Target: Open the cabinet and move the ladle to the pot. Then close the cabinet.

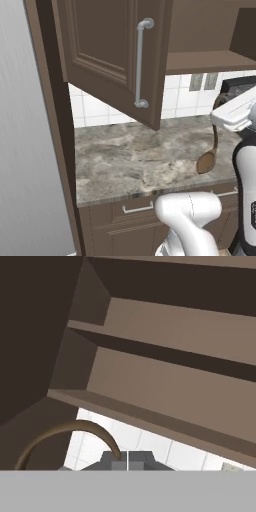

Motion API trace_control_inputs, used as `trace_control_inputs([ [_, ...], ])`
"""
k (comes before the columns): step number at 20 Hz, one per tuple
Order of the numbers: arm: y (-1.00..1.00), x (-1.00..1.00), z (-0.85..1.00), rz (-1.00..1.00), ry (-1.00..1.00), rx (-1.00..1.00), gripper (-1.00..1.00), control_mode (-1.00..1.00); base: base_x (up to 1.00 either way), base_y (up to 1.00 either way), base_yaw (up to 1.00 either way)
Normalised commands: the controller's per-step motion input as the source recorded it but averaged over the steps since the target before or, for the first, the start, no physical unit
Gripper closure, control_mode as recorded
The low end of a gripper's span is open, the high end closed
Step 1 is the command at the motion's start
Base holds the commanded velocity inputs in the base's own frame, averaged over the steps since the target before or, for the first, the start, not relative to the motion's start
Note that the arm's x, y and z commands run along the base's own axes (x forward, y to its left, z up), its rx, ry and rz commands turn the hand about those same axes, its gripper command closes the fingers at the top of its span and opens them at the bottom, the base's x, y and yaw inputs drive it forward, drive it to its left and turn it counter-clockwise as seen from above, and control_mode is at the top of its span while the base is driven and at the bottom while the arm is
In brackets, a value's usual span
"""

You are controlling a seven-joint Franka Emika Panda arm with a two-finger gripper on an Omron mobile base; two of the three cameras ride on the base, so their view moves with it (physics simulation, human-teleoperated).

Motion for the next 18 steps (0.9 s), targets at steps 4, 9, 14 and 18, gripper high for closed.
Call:
trace_control_inputs([
  [4, 0.02, -0.39, 0.22, -0.07, 0.00, 0.02, 1.00, -1.00, 0.00, 0.00, 0.00],
  [9, 0.15, -0.41, 0.22, -0.08, 0.00, 0.00, 1.00, -1.00, 0.00, 0.00, 0.00],
  [14, 0.00, -0.28, 0.19, -0.03, 0.00, 0.00, 1.00, -1.00, 0.00, 0.00, 0.00],
  [18, 0.00, -0.17, 0.18, 0.00, 0.00, 0.00, 1.00, -1.00, 0.00, 0.00, 0.00],
])
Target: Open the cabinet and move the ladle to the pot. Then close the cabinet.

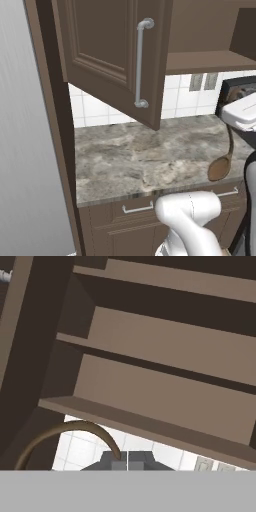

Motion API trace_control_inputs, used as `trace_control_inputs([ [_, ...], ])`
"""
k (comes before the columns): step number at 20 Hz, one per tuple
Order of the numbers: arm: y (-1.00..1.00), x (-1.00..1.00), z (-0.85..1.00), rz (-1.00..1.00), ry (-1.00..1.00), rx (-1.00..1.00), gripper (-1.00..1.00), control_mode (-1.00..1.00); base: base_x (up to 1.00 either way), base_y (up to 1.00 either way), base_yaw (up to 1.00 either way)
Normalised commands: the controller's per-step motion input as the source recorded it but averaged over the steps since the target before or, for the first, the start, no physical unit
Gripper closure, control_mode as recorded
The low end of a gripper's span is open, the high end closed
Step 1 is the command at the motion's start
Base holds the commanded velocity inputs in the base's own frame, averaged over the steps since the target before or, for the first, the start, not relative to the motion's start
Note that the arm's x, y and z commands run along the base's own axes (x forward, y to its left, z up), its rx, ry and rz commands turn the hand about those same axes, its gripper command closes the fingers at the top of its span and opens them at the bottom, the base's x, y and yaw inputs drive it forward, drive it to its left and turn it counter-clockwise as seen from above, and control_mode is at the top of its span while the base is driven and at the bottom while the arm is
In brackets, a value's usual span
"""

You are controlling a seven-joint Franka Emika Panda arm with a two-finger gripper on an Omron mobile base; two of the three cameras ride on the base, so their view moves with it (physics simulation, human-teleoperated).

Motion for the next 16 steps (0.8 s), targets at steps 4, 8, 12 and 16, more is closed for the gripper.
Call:
trace_control_inputs([
  [4, 0.05, -0.08, 0.01, -0.01, 0.00, 0.00, 1.00, -1.00, 0.00, 0.00, 0.00],
  [8, 0.03, -0.20, 0.00, -0.02, 0.00, 0.00, 1.00, -1.00, 0.00, 0.00, 0.00],
  [12, 0.00, 0.00, 0.00, 0.00, 0.00, 0.00, 1.00, 1.00, -0.79, 0.00, -0.02],
  [16, 0.00, 0.00, 0.00, 0.00, 0.00, 0.00, 1.00, 1.00, -1.00, 0.00, -0.03],
])
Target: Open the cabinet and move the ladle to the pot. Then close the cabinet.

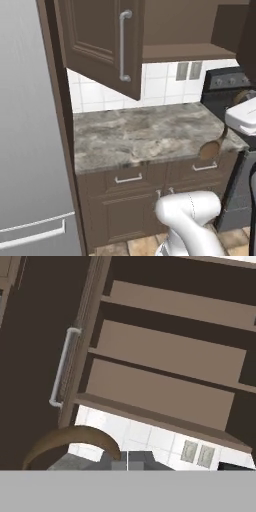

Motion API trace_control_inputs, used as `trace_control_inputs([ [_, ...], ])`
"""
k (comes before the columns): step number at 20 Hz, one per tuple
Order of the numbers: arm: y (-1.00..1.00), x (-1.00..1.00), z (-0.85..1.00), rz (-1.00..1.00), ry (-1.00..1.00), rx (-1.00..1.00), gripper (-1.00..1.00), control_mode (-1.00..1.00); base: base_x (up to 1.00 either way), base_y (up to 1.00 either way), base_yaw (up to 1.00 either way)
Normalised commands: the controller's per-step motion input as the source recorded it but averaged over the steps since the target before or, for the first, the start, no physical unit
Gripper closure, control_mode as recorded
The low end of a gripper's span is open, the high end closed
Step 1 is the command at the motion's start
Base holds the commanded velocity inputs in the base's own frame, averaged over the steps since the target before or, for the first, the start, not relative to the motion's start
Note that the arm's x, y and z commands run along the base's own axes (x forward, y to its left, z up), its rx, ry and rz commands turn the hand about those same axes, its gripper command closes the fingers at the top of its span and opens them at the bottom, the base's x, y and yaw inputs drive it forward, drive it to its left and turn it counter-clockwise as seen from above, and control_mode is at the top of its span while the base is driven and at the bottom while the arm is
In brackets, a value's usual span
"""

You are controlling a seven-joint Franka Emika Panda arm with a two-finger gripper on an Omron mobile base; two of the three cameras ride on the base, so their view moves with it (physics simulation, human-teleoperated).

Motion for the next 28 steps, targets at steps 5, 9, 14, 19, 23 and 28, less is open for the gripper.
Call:
trace_control_inputs([
  [5, 0.00, 0.00, 0.00, 0.00, 0.00, 0.00, 1.00, 1.00, -1.00, -0.21, -0.07],
  [9, 0.00, 0.00, 0.00, 0.00, 0.00, 0.00, 1.00, 1.00, -0.97, -0.62, -0.06],
  [14, 0.00, 0.00, 0.00, 0.00, 0.00, 0.00, 1.00, 1.00, -0.68, -0.82, -0.06],
  [19, 0.00, 0.00, 0.00, 0.00, 0.00, 0.00, 1.00, 1.00, -0.14, -1.00, -0.05],
  [23, 0.00, 0.00, 0.00, 0.00, 0.00, 0.00, 1.00, 1.00, 0.00, -1.00, -0.05],
  [28, 0.00, 0.00, 0.00, 0.00, 0.00, 0.00, 1.00, 1.00, 0.00, -1.00, -0.03],
])
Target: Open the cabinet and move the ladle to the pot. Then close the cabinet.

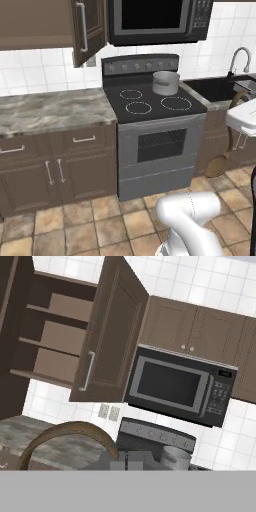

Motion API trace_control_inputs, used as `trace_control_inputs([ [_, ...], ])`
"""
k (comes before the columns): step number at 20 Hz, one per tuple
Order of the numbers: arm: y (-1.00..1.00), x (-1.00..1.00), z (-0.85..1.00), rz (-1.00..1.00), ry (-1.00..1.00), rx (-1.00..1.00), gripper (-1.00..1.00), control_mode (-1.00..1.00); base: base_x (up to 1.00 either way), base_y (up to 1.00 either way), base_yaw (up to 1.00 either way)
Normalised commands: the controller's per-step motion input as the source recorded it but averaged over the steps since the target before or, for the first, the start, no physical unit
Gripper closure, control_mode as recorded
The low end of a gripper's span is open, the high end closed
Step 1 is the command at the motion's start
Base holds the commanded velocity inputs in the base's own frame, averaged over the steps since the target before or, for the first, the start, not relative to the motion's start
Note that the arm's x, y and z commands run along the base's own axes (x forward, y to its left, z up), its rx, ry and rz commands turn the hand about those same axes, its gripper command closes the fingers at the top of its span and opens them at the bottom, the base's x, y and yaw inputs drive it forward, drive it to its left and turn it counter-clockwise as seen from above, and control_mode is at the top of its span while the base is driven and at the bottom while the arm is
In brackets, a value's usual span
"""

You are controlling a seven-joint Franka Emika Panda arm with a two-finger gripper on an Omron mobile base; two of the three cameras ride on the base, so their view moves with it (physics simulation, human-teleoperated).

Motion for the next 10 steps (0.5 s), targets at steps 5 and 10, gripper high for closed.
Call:
trace_control_inputs([
  [5, 0.00, 0.00, 0.00, 0.00, 0.00, 0.00, 1.00, 1.00, 0.00, -1.00, -0.02],
  [10, 0.00, 0.00, 0.00, 0.00, 0.00, 0.00, 1.00, 1.00, 0.04, -0.96, -0.03],
])
